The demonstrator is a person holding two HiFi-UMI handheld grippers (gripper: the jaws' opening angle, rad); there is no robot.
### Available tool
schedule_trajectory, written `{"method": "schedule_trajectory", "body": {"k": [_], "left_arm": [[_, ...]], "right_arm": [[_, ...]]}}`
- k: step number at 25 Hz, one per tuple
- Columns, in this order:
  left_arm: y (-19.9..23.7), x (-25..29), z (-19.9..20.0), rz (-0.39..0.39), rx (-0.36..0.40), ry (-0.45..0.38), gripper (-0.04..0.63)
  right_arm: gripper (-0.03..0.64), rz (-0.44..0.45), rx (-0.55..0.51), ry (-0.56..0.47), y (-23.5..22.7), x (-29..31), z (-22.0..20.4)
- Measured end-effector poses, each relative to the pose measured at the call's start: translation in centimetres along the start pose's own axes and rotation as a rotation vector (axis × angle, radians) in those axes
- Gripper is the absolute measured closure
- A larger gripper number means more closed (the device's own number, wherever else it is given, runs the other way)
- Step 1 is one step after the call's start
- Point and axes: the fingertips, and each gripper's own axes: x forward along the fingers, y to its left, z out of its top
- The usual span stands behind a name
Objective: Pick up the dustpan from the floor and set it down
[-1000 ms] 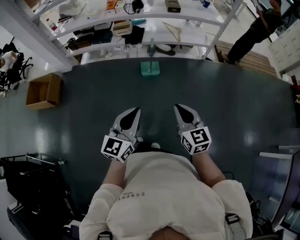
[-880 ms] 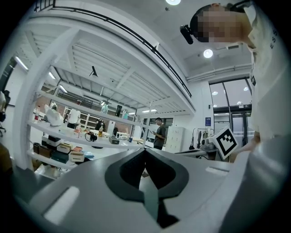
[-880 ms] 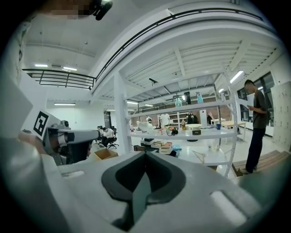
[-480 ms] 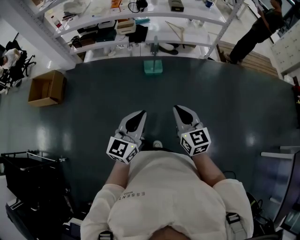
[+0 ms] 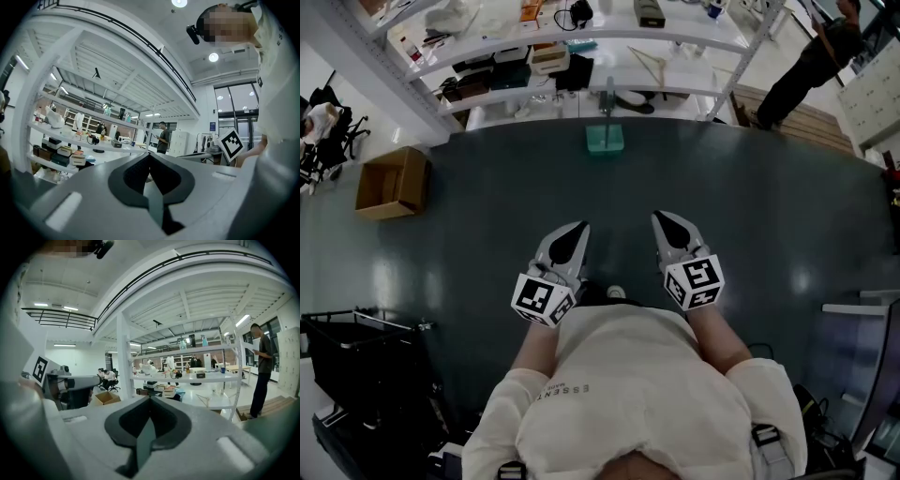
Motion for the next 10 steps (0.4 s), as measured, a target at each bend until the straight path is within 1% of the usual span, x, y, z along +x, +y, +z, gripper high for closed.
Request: {"method": "schedule_trajectory", "body": {"k": [5, 10], "left_arm": [[0.9, 0.1, -1.0, 0.024, -0.012, 0.013, 0.583], [1.4, 0.4, -1.5, 0.026, -0.022, 0.026, 0.583]], "right_arm": [[0.624, -0.005, 0.007, 0.024, -0.4, 0.4, -0.6], [0.624, 0.004, -0.005, 0.047, -0.3, 0.8, -1.1]]}}
